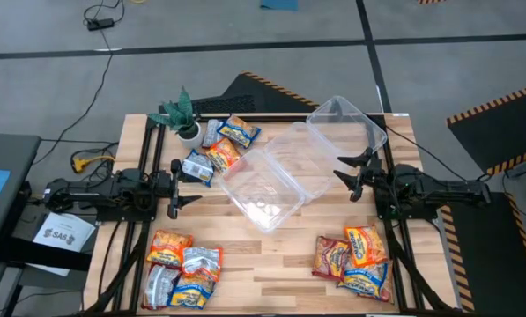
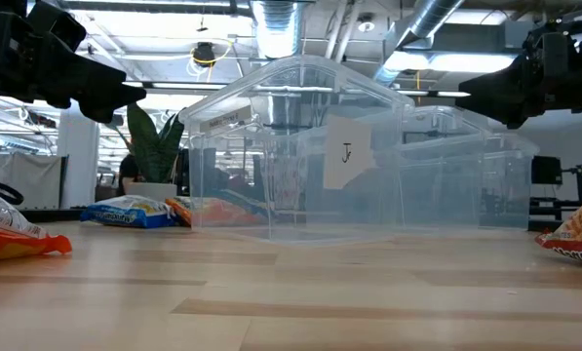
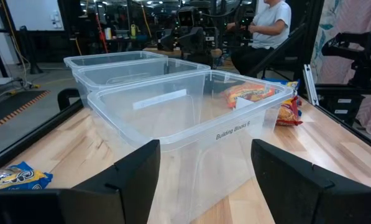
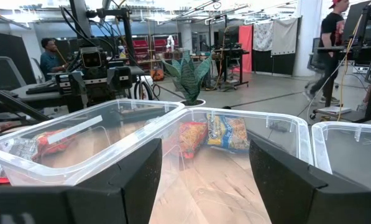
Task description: Sort Maruchan noodles
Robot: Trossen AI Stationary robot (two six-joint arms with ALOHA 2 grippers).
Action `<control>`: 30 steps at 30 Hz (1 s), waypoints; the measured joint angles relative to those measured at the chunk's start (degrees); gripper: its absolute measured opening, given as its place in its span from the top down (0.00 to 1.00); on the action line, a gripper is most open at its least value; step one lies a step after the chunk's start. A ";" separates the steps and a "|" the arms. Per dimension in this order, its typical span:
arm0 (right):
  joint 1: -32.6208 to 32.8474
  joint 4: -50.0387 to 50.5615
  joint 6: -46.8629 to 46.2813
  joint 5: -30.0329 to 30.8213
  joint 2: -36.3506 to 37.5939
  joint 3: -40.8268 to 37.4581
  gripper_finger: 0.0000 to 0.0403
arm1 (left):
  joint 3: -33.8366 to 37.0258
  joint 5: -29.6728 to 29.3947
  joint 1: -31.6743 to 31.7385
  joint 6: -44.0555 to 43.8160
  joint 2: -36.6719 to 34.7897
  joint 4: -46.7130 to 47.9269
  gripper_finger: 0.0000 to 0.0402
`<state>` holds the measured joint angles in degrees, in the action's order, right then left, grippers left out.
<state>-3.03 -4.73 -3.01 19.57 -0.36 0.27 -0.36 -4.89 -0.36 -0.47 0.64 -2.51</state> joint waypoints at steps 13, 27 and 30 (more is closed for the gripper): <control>0.00 -0.98 -0.89 0.00 0.00 0.02 0.34 | 0.00 -0.02 0.00 0.00 0.00 -0.02 0.41; 0.04 -18.25 -18.52 -5.76 -0.39 1.84 0.34 | 0.00 0.00 0.00 0.00 0.00 0.00 0.41; 0.04 -17.74 -18.62 -11.07 -0.46 2.44 0.34 | -0.02 0.00 -0.02 0.00 0.00 -0.02 0.41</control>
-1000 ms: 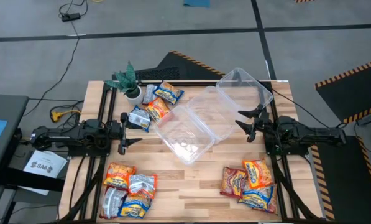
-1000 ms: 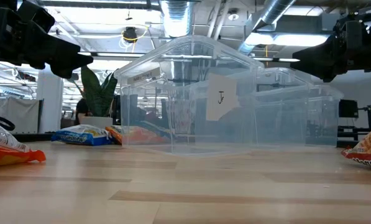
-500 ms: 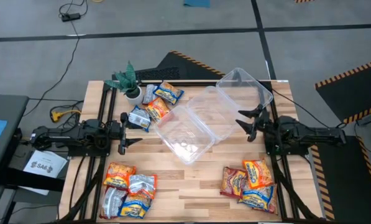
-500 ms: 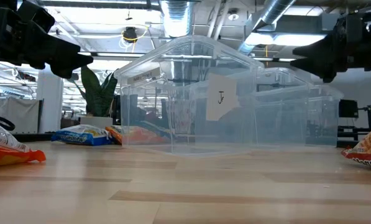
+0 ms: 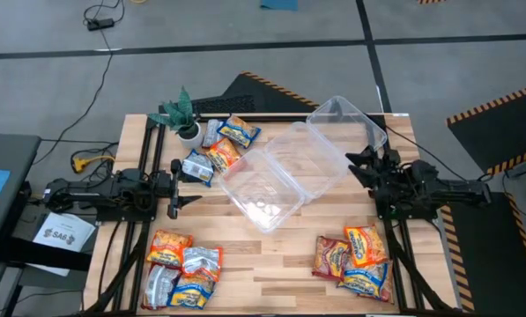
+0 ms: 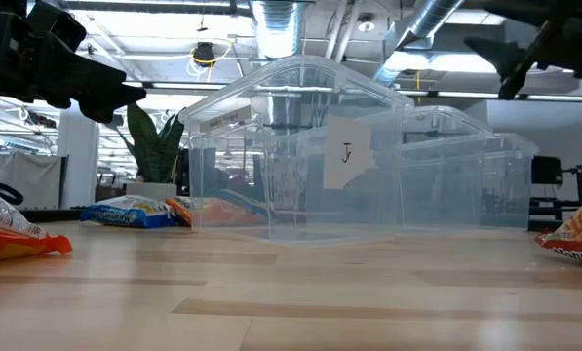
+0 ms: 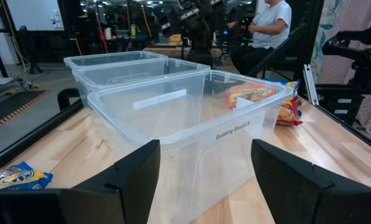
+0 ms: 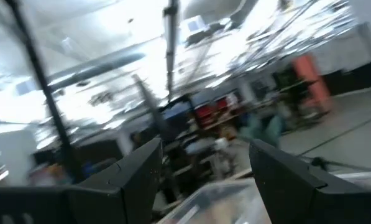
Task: Sort Maruchan noodles
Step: Put the red noodle pack into the top right transparent bin
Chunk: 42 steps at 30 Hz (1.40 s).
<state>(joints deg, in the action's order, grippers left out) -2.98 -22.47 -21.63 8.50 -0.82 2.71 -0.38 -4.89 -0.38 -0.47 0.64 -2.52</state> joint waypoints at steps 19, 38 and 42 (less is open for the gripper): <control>16.59 19.99 13.52 -7.87 -22.00 20.26 0.34 | 0.02 -0.02 0.01 0.02 0.00 0.00 0.41; 40.98 43.09 -14.00 -3.05 -47.94 36.88 0.34 | 0.02 0.00 0.00 0.02 0.00 0.00 0.41; 41.98 45.46 -16.43 -2.81 -53.35 36.88 0.34 | 0.00 -0.01 0.02 0.00 0.00 0.00 0.41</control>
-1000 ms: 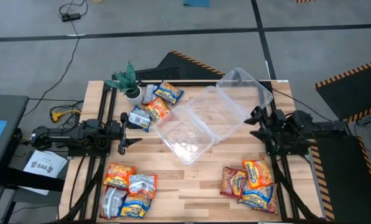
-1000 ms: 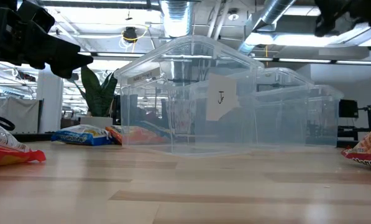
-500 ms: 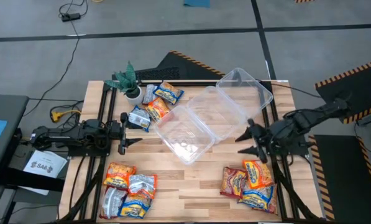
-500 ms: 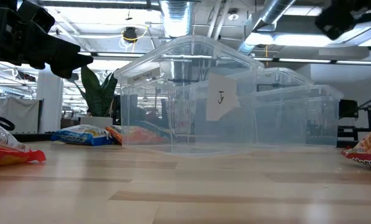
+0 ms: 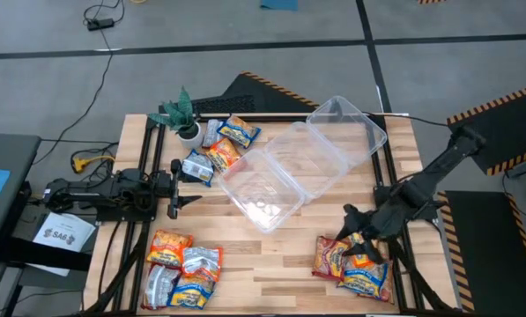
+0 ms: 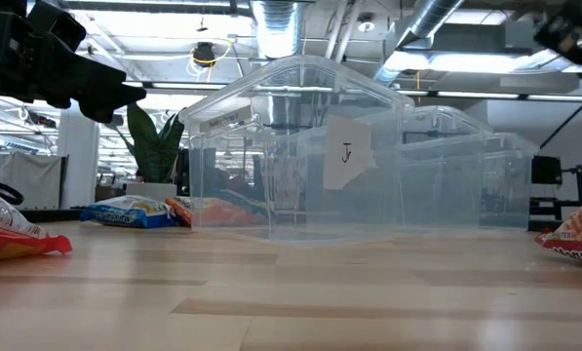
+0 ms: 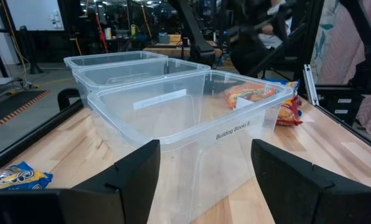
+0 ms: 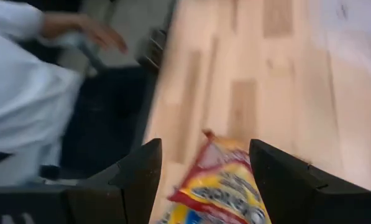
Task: Sort Maruchan noodles
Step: Put the red noodle pack into the top right transparent bin
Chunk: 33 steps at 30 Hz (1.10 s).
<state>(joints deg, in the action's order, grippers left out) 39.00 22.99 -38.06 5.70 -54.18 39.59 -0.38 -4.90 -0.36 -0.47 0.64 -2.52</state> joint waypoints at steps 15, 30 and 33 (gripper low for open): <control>-0.76 9.17 2.45 -1.08 -20.63 3.32 0.34 | 0.02 0.01 -0.01 0.00 0.00 0.01 0.41; -0.76 9.74 4.05 -1.03 -31.77 5.25 0.38 | 0.00 -0.01 -0.02 0.02 0.00 0.02 0.41; -0.76 9.60 4.26 -1.01 -32.30 5.37 0.51 | 0.00 0.00 -0.01 0.01 0.00 0.02 0.41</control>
<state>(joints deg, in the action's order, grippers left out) 38.24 32.59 -33.80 4.69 -86.48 44.96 -0.37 -4.89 -0.37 -0.46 0.64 -2.50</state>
